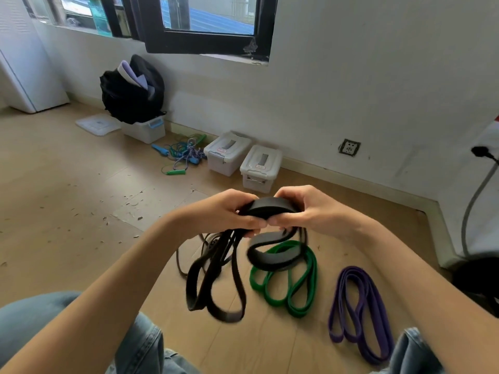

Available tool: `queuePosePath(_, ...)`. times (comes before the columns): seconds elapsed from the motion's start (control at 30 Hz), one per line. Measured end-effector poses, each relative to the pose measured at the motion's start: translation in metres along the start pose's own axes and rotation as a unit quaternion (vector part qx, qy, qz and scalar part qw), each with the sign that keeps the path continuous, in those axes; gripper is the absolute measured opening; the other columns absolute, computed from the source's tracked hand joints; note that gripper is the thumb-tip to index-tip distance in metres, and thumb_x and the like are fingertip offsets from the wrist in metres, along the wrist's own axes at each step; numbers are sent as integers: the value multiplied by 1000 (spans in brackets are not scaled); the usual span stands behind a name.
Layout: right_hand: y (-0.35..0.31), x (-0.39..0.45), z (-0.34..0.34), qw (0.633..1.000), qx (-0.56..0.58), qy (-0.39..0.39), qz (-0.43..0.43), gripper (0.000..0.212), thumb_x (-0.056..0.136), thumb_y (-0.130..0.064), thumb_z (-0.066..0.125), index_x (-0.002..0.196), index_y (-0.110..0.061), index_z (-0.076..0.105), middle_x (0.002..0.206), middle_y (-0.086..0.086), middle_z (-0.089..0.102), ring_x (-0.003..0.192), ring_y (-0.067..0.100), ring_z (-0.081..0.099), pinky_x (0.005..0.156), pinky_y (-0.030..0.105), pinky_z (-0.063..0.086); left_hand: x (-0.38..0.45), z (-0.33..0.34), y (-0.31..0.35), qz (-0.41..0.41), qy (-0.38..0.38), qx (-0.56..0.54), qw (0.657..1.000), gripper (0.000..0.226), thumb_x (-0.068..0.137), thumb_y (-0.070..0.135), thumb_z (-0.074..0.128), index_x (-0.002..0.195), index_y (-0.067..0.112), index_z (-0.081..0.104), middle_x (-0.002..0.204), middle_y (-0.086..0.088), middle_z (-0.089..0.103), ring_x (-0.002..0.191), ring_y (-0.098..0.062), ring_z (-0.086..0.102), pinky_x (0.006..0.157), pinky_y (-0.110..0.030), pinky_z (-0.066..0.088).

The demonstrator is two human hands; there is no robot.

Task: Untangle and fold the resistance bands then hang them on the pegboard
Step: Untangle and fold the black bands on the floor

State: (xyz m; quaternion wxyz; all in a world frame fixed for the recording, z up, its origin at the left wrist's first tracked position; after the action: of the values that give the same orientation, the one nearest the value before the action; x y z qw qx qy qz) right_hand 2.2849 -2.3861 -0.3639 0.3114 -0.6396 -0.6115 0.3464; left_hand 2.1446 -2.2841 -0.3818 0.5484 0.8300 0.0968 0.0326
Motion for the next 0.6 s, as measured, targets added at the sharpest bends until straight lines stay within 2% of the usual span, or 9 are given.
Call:
queuePosePath(0.1,-9,4,-2,997,-60,-32,-20,20,86,-13,63,100,2,60,74,2,55,59,6,52,52,17,43,0,-5,-9,-1,15,1,1000,16,83,5,64,94,17,65,79,1,71,79,-13,67,74,-21,54)
queuePosePath(0.17,-14,6,-6,997,-72,-30,-29,19,86,-12,63,98,3,61,70,2,53,54,6,48,49,16,38,0,-2,-14,9,9,-13,1000,19,80,6,66,96,16,67,92,-10,72,91,-24,68,86,-29,54)
queuePosePath(0.23,-19,7,-10,997,-72,-27,-28,18,84,-12,65,96,2,62,69,3,53,54,6,47,50,17,37,1,0,-17,10,8,-23,1000,20,80,5,66,96,16,69,98,-11,71,96,-25,67,89,-31,52)
queuePosePath(0.3,-19,7,-14,995,-96,-16,-17,17,81,-15,69,92,-3,65,70,4,54,57,8,48,53,21,37,4,-4,-19,7,42,28,999,21,79,6,68,98,13,70,97,-9,72,93,-25,67,87,-33,54)
queuePosePath(0.37,-19,7,-17,992,-130,-1,-2,19,78,-21,71,87,-5,68,69,7,54,59,10,48,56,27,37,7,-11,-19,14,99,151,984,23,76,16,72,98,10,71,89,-11,72,82,-25,67,81,-42,54)
queuePosePath(0.43,-20,8,-19,990,-138,17,0,25,76,-24,72,84,-2,68,69,16,55,59,15,48,58,33,36,8,-13,-16,36,135,203,969,24,73,24,74,94,11,72,82,-10,71,74,-24,67,74,-45,54)
queuePosePath(0.5,-25,9,-20,993,-117,33,-11,27,75,-25,72,83,1,68,68,21,54,58,19,47,56,32,36,7,-13,-14,55,151,174,972,21,73,23,74,90,12,72,80,-13,71,73,-29,66,73,-48,54)
queuePosePath(0.53,-27,9,-20,994,-97,37,-19,26,76,-23,73,82,1,68,65,18,52,55,18,46,53,30,35,6,-11,-14,59,148,132,978,19,73,20,74,90,11,71,81,-14,71,76,-32,66,76,-49,54)
queuePosePath(0.6,-31,9,-20,998,-40,41,-31,28,75,-22,74,85,4,68,60,11,50,49,15,41,46,23,32,4,-2,-18,64,115,5,991,17,76,10,71,92,13,69,87,-12,72,85,-29,68,81,-41,56)
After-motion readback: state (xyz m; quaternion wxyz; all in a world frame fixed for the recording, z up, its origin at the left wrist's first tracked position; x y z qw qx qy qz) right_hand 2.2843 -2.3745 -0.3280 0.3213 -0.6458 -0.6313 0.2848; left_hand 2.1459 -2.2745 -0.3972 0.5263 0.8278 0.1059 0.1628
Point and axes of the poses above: each hand's wrist, its own x-axis towards the middle knuckle, its own z-axis out of the palm, y = z × x, the point moved 2 cm from there along x, towards the middle knuckle
